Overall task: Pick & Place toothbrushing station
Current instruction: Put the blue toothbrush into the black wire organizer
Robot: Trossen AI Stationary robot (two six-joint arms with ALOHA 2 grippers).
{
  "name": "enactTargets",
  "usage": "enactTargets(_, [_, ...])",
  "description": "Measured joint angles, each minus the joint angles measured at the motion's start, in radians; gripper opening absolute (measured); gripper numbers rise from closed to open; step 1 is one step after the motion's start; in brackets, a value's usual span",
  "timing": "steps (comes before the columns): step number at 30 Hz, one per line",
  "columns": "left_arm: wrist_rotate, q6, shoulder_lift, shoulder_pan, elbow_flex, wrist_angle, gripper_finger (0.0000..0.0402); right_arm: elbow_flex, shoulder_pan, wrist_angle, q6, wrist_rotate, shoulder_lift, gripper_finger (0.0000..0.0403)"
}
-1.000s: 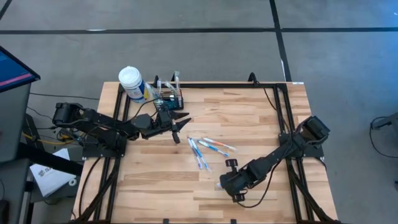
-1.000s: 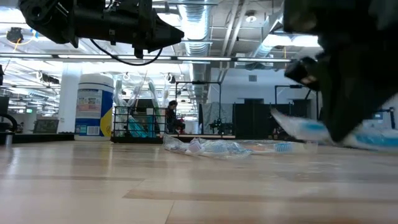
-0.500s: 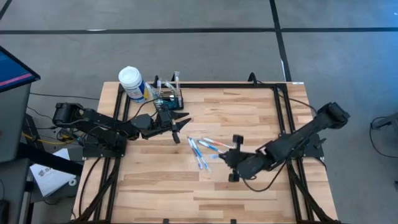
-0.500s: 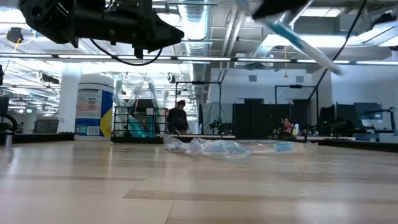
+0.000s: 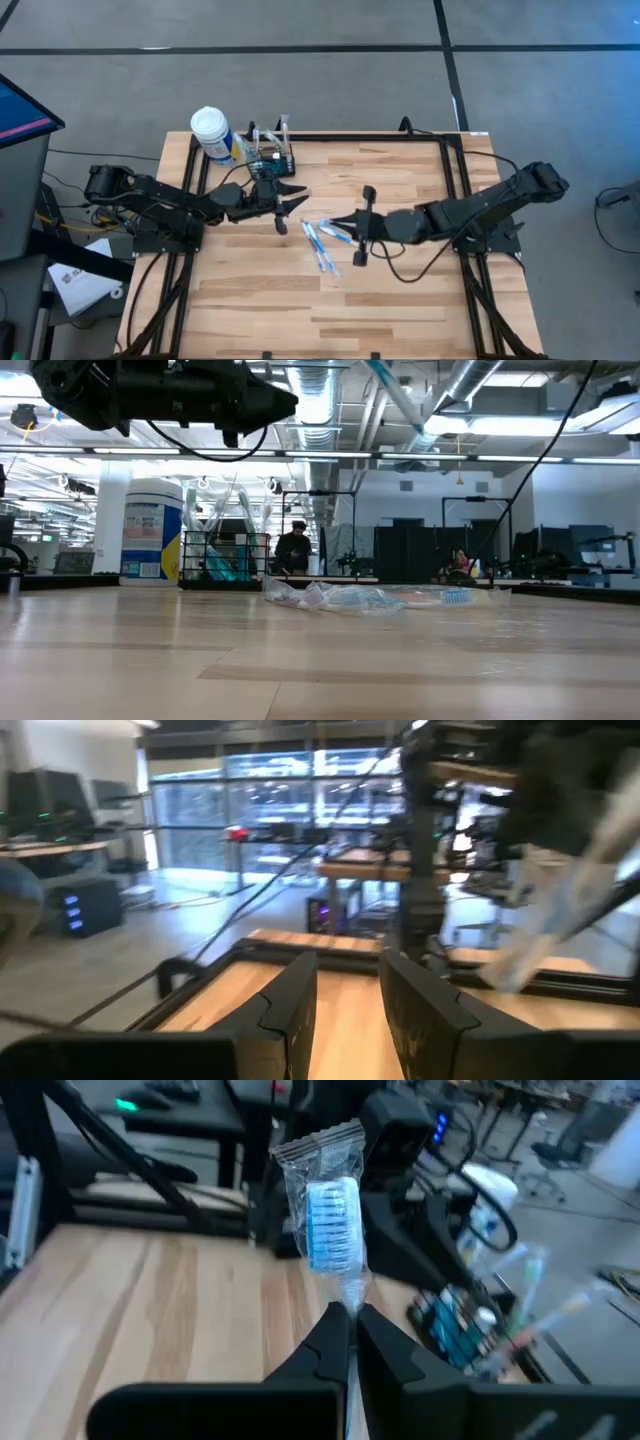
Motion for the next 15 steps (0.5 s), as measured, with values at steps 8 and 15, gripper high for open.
enactTargets(8, [0.042,0.0,0.0,0.0,0.0,0.031,0.0106,0.003,-0.079,0.194,-0.055,-0.183,0.029,0.0])
enactTargets(15, [0.156,0.0,0.0,-0.003,0.0,0.088,0.0106,0.0,-0.107,0.231,-0.076,-0.202,0.065,0.0])
